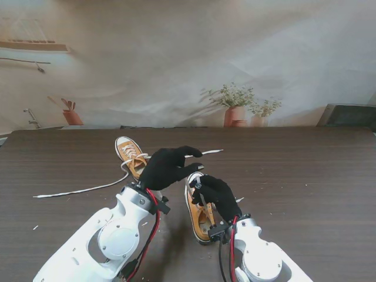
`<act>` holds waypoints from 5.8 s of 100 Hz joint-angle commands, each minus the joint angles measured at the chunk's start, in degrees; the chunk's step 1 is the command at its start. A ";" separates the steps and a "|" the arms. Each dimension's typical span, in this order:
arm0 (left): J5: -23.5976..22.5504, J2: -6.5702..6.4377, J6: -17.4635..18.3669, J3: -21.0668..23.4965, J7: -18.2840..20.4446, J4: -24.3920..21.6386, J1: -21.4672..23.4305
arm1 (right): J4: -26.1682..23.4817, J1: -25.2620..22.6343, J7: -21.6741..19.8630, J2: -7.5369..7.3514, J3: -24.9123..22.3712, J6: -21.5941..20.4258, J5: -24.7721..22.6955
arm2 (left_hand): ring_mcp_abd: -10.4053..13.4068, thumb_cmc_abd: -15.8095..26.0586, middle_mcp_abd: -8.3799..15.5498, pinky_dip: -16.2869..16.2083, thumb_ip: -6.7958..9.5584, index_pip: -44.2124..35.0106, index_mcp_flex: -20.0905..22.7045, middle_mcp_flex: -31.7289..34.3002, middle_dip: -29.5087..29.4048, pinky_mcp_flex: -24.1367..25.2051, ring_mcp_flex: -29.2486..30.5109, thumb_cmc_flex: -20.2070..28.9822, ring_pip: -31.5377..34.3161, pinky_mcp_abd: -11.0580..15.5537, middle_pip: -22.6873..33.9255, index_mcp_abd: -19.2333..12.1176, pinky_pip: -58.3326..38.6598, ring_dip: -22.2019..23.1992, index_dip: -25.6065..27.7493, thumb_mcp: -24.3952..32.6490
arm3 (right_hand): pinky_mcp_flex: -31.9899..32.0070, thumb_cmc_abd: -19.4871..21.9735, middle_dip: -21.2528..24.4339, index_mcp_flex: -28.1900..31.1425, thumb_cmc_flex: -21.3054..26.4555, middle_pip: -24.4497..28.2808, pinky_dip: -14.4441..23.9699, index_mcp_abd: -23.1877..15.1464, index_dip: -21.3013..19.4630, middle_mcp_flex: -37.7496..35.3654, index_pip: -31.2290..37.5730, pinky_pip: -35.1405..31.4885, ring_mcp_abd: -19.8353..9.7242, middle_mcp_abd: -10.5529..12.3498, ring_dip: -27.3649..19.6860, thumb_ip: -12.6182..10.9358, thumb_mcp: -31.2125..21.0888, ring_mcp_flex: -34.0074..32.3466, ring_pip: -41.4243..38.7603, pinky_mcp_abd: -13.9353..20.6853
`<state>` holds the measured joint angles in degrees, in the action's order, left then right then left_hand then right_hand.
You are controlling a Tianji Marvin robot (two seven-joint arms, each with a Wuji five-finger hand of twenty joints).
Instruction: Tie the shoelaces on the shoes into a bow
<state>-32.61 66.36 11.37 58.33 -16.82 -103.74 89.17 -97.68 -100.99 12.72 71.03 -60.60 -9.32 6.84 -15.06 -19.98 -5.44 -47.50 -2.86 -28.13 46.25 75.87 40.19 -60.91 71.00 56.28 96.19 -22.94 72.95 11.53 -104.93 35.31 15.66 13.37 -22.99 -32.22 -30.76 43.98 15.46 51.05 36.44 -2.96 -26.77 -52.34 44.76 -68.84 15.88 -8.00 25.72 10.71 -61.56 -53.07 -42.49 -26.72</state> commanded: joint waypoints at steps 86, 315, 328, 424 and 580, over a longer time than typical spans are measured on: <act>3.10 4.24 -7.71 -16.26 2.06 3.40 -18.69 | 4.04 2.29 -4.06 -2.30 -0.54 -2.86 -6.57 | -0.14 2.46 2.51 -0.64 0.71 -2.14 1.54 2.45 1.67 -2.10 1.60 3.07 2.68 11.67 1.35 -4.09 -15.05 -0.89 -0.71 -3.89 | -2.47 -2.16 -6.08 -0.96 5.41 7.84 12.52 -9.70 9.96 -0.03 8.27 -12.96 -3.14 2.38 6.68 6.42 1.31 1.01 -17.57 5.53; -14.55 -4.87 2.87 8.18 15.19 6.75 5.44 | 3.66 4.01 3.76 -1.88 2.58 -0.96 -21.65 | 2.65 -0.97 -0.54 15.71 2.11 17.30 -24.61 -55.80 -19.48 59.18 -51.83 -11.11 -80.45 2.69 -61.77 -14.58 74.53 -9.80 -3.04 7.61 | -22.99 -4.53 -13.33 7.70 17.24 17.88 10.01 -4.40 13.29 -19.06 15.39 -27.32 -5.72 6.88 4.52 6.08 -3.02 -16.98 -32.56 4.31; -12.58 -3.88 2.44 4.60 10.38 9.18 4.20 | 3.48 3.94 3.63 -2.19 2.97 -1.18 -23.57 | 2.43 -1.30 -0.63 12.93 1.74 15.68 -23.30 -53.95 -18.74 58.10 -50.43 -9.85 -78.40 2.36 -60.38 -16.08 73.29 -8.15 -3.10 7.34 | -22.99 -4.53 -13.32 7.65 17.16 17.88 9.98 -4.53 13.41 -19.12 15.44 -27.33 -5.78 6.96 4.49 6.10 -3.09 -17.02 -32.51 4.31; -5.27 0.97 0.11 -6.08 -4.82 16.79 -2.68 | 3.25 3.51 4.09 -2.92 1.76 -2.46 -28.64 | 0.14 12.23 -1.65 15.78 1.46 -17.62 -7.12 -44.11 -16.78 57.83 -46.33 12.27 -69.87 -0.08 -52.20 -16.69 58.42 -7.57 5.61 -13.03 | -24.78 -4.15 -13.78 7.41 17.00 18.74 9.83 -4.87 13.79 -19.71 15.54 -28.00 -5.82 7.00 4.44 6.25 -3.28 -18.12 -32.71 3.88; -12.72 -1.64 4.46 12.29 -3.93 0.88 20.93 | 8.00 8.77 13.55 -0.06 5.09 -1.57 -29.48 | -1.32 12.18 -2.63 17.32 1.94 -16.24 -6.14 -38.65 -16.66 55.21 -41.90 12.92 -67.99 -2.09 -51.23 -13.44 52.91 -7.94 4.23 -13.49 | -44.34 -2.53 -20.59 9.46 8.61 28.84 6.96 1.04 13.39 -30.82 18.04 -46.43 -9.49 10.57 15.77 7.72 -7.77 -21.85 -52.17 5.31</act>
<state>-46.14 64.85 15.02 71.03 -22.31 -101.98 108.35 -89.23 -92.48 27.07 70.82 -55.54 -11.33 -22.68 -15.88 -9.96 -8.22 -30.98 -1.98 -44.26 39.64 36.58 22.48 -5.94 29.00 66.38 27.69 -23.24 22.02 0.07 -51.20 26.48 20.32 0.91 -64.88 -33.54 -50.26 52.53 22.65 76.22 42.36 -1.68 -13.70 -80.25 62.64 -103.51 7.72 0.98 39.84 16.45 -68.01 -73.37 -89.83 -23.20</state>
